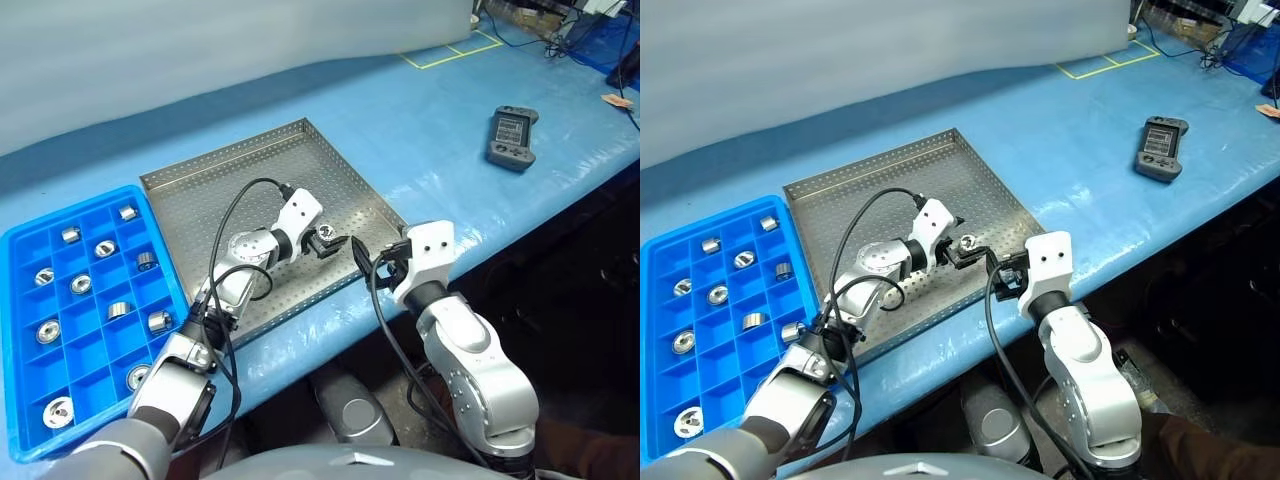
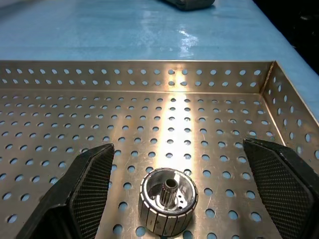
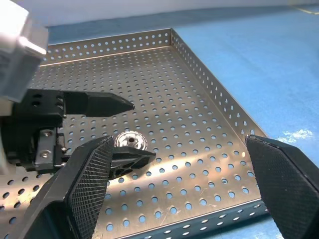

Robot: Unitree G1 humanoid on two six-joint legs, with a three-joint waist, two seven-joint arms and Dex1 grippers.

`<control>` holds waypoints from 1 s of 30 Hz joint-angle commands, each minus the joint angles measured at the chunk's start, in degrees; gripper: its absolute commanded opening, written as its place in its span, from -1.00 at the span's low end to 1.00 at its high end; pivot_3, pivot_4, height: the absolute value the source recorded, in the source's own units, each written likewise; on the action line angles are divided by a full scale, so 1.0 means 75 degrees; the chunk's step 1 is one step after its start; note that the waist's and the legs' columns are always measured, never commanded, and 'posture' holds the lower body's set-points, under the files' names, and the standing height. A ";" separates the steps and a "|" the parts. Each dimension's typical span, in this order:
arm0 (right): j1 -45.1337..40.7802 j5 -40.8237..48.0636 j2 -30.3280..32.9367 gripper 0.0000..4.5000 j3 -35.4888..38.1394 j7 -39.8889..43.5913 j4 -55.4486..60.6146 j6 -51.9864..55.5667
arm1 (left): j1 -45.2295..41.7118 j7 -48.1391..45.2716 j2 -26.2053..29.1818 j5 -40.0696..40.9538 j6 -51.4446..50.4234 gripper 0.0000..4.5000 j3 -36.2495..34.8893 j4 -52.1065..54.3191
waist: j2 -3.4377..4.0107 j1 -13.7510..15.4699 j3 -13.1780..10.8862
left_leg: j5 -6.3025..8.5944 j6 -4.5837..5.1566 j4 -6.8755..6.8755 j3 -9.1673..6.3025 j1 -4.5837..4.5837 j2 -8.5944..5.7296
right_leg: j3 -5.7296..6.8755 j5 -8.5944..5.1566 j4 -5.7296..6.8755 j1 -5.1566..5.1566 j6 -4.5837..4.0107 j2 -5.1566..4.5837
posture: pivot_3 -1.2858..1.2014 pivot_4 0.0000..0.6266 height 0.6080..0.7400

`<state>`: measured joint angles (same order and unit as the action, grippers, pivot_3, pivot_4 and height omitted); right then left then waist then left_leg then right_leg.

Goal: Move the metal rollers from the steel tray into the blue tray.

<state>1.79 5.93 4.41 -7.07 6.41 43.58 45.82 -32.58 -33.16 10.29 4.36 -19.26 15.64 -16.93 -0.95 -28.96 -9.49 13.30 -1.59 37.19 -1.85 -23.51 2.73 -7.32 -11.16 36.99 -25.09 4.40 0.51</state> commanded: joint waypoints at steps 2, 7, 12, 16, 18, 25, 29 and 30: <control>0.0057 0.0223 0.0225 0.98 -0.0125 0.0221 0.0609 0.0008 | -0.0229 0.0239 -0.0122 -0.0252 0.0105 1.00 -0.0072 -0.0230 | 0.0000 -0.0025 0.0000 | 0.0000 0.0000 0.0000 0.0001 0.0001 -0.0001 | -0.0003 0.0000 -0.0001 0.0000 0.0002 0.0000 | -0.37 -0.52 1.00; 0.0372 0.0415 0.0743 0.98 -0.0255 0.0573 0.0885 0.0176 | -0.0275 0.0271 -0.0222 -0.0327 0.0107 1.00 -0.0095 -0.0399 | -0.0002 -0.0021 -0.0001 | 0.0000 0.0000 -0.0005 0.0001 0.0000 -0.0004 | -0.0004 -0.0002 -0.0004 0.0000 0.0007 -0.0002 | -0.37 -0.52 1.00; 0.0457 0.0519 0.0879 0.98 -0.0301 0.0581 0.0984 0.0247 | -0.0313 0.0244 -0.0336 -0.0361 0.0146 1.00 -0.0058 -0.0592 | -0.0002 -0.0040 -0.0001 | 0.0000 0.0000 -0.0004 0.0004 0.0003 -0.0006 | -0.0007 -0.0003 -0.0004 0.0003 0.0008 -0.0004 | -0.38 -0.52 1.00; 0.0457 0.0542 0.0837 0.99 -0.0328 0.0463 0.0986 0.0320 | -0.0394 0.0212 -0.0390 -0.0448 0.0158 0.92 -0.0011 -0.0884 | -0.0003 -0.0081 -0.0002 | 0.0000 0.0000 -0.0004 0.0004 0.0008 -0.0007 | -0.0008 -0.0003 -0.0005 0.0008 0.0008 -0.0004 | -0.39 -0.52 1.00; 0.0454 0.0542 0.0849 1.00 -0.0351 0.0431 0.0977 0.0331 | -0.0423 0.0163 -0.0432 -0.0462 0.0062 0.75 -0.0014 -0.0963 | -0.0003 -0.0103 -0.0002 | 0.0000 0.0000 -0.0004 0.0004 0.0006 -0.0008 | -0.0008 -0.0003 -0.0008 0.0009 0.0009 -0.0005 | -0.39 -0.52 1.00; 0.0333 0.0611 0.0808 1.00 -0.0363 0.0426 0.0858 0.0282 | -0.0364 0.0161 -0.0476 -0.0622 -0.0064 -0.25 0.0021 -0.0963 | -0.0004 -0.0123 -0.0002 | 0.0000 0.0000 -0.0007 0.0003 0.0006 -0.0007 | -0.0008 -0.0003 -0.0009 0.0009 0.0010 -0.0004 | -0.37 -0.52 1.00; 0.0264 0.0651 0.0795 1.00 -0.0404 0.0455 0.0795 0.0278 | -0.0295 0.0239 -0.0433 -0.0507 -0.0150 -0.25 -0.0178 -0.0721 | -0.0004 -0.0106 -0.0002 | 0.0000 0.0000 -0.0006 0.0003 0.0009 -0.0008 | -0.0008 -0.0003 -0.0009 0.0015 0.0011 -0.0005 | -0.36 -0.52 1.00; 0.0226 0.0665 0.0798 1.00 -0.0417 0.0471 0.0778 0.0289 | -0.0276 0.0313 -0.0418 -0.0457 -0.0125 -0.25 -0.0288 -0.0578 | -0.0004 -0.0101 -0.0002 | 0.0000 0.0000 -0.0006 0.0003 0.0011 -0.0007 | -0.0008 -0.0003 -0.0009 0.0016 0.0011 -0.0004 | -0.35 -0.52 1.00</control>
<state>4.34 10.20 10.61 -9.92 9.90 48.06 48.38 -34.39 -31.37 7.13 0.22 -20.57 15.14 -24.71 -0.98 -29.71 -9.50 13.30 -1.58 37.14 -1.83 -23.43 2.67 -7.38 -11.19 36.92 -24.97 4.48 0.48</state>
